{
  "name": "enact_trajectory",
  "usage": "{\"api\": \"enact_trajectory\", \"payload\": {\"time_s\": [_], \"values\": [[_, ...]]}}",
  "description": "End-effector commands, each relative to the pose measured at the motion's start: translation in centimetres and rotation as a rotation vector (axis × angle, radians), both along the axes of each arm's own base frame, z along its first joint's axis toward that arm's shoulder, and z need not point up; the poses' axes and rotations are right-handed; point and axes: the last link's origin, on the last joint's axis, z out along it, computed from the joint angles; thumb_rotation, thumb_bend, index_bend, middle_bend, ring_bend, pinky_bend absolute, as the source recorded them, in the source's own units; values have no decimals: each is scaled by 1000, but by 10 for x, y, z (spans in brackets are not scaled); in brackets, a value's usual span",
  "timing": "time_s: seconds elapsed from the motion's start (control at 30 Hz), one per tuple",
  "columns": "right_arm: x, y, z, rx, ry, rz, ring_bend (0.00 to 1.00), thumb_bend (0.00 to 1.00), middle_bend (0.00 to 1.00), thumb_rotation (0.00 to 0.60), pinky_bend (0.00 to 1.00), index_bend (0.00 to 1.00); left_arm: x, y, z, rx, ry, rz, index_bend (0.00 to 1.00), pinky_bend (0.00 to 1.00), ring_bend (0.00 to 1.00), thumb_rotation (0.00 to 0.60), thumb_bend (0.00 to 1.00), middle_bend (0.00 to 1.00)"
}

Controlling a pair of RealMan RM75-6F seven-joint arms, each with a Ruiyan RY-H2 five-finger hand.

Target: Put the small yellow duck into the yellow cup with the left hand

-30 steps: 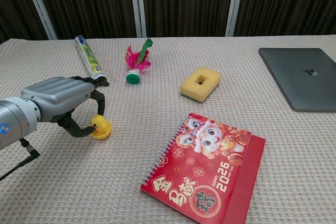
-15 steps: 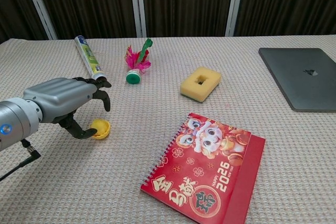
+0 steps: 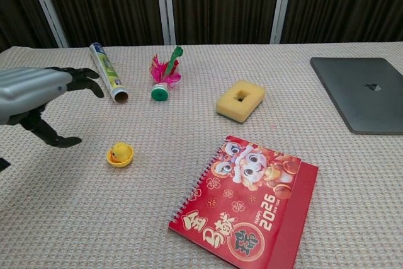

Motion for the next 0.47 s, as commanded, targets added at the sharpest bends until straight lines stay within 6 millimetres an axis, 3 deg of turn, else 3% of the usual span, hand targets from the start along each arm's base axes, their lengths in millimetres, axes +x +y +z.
{"api": "enact_trajectory", "payload": {"time_s": [0.03,0.13,0.27,0.47], "values": [[0,0,-1,9,2,-5,0,0,0,600,0,69,-29,-25,36,57,-28,20,70,0,0,600,73,0],[2,0,-2,15,10,-4,0,0,0,600,0,69,-48,-44,57,86,-50,42,4,0,0,600,60,0],[4,0,-4,15,12,1,0,0,0,600,0,69,-66,-66,80,149,-52,14,0,0,0,600,59,0],[4,0,-5,18,14,-1,0,0,0,600,0,69,-83,-89,94,199,-84,-11,0,0,0,600,59,0]]}}
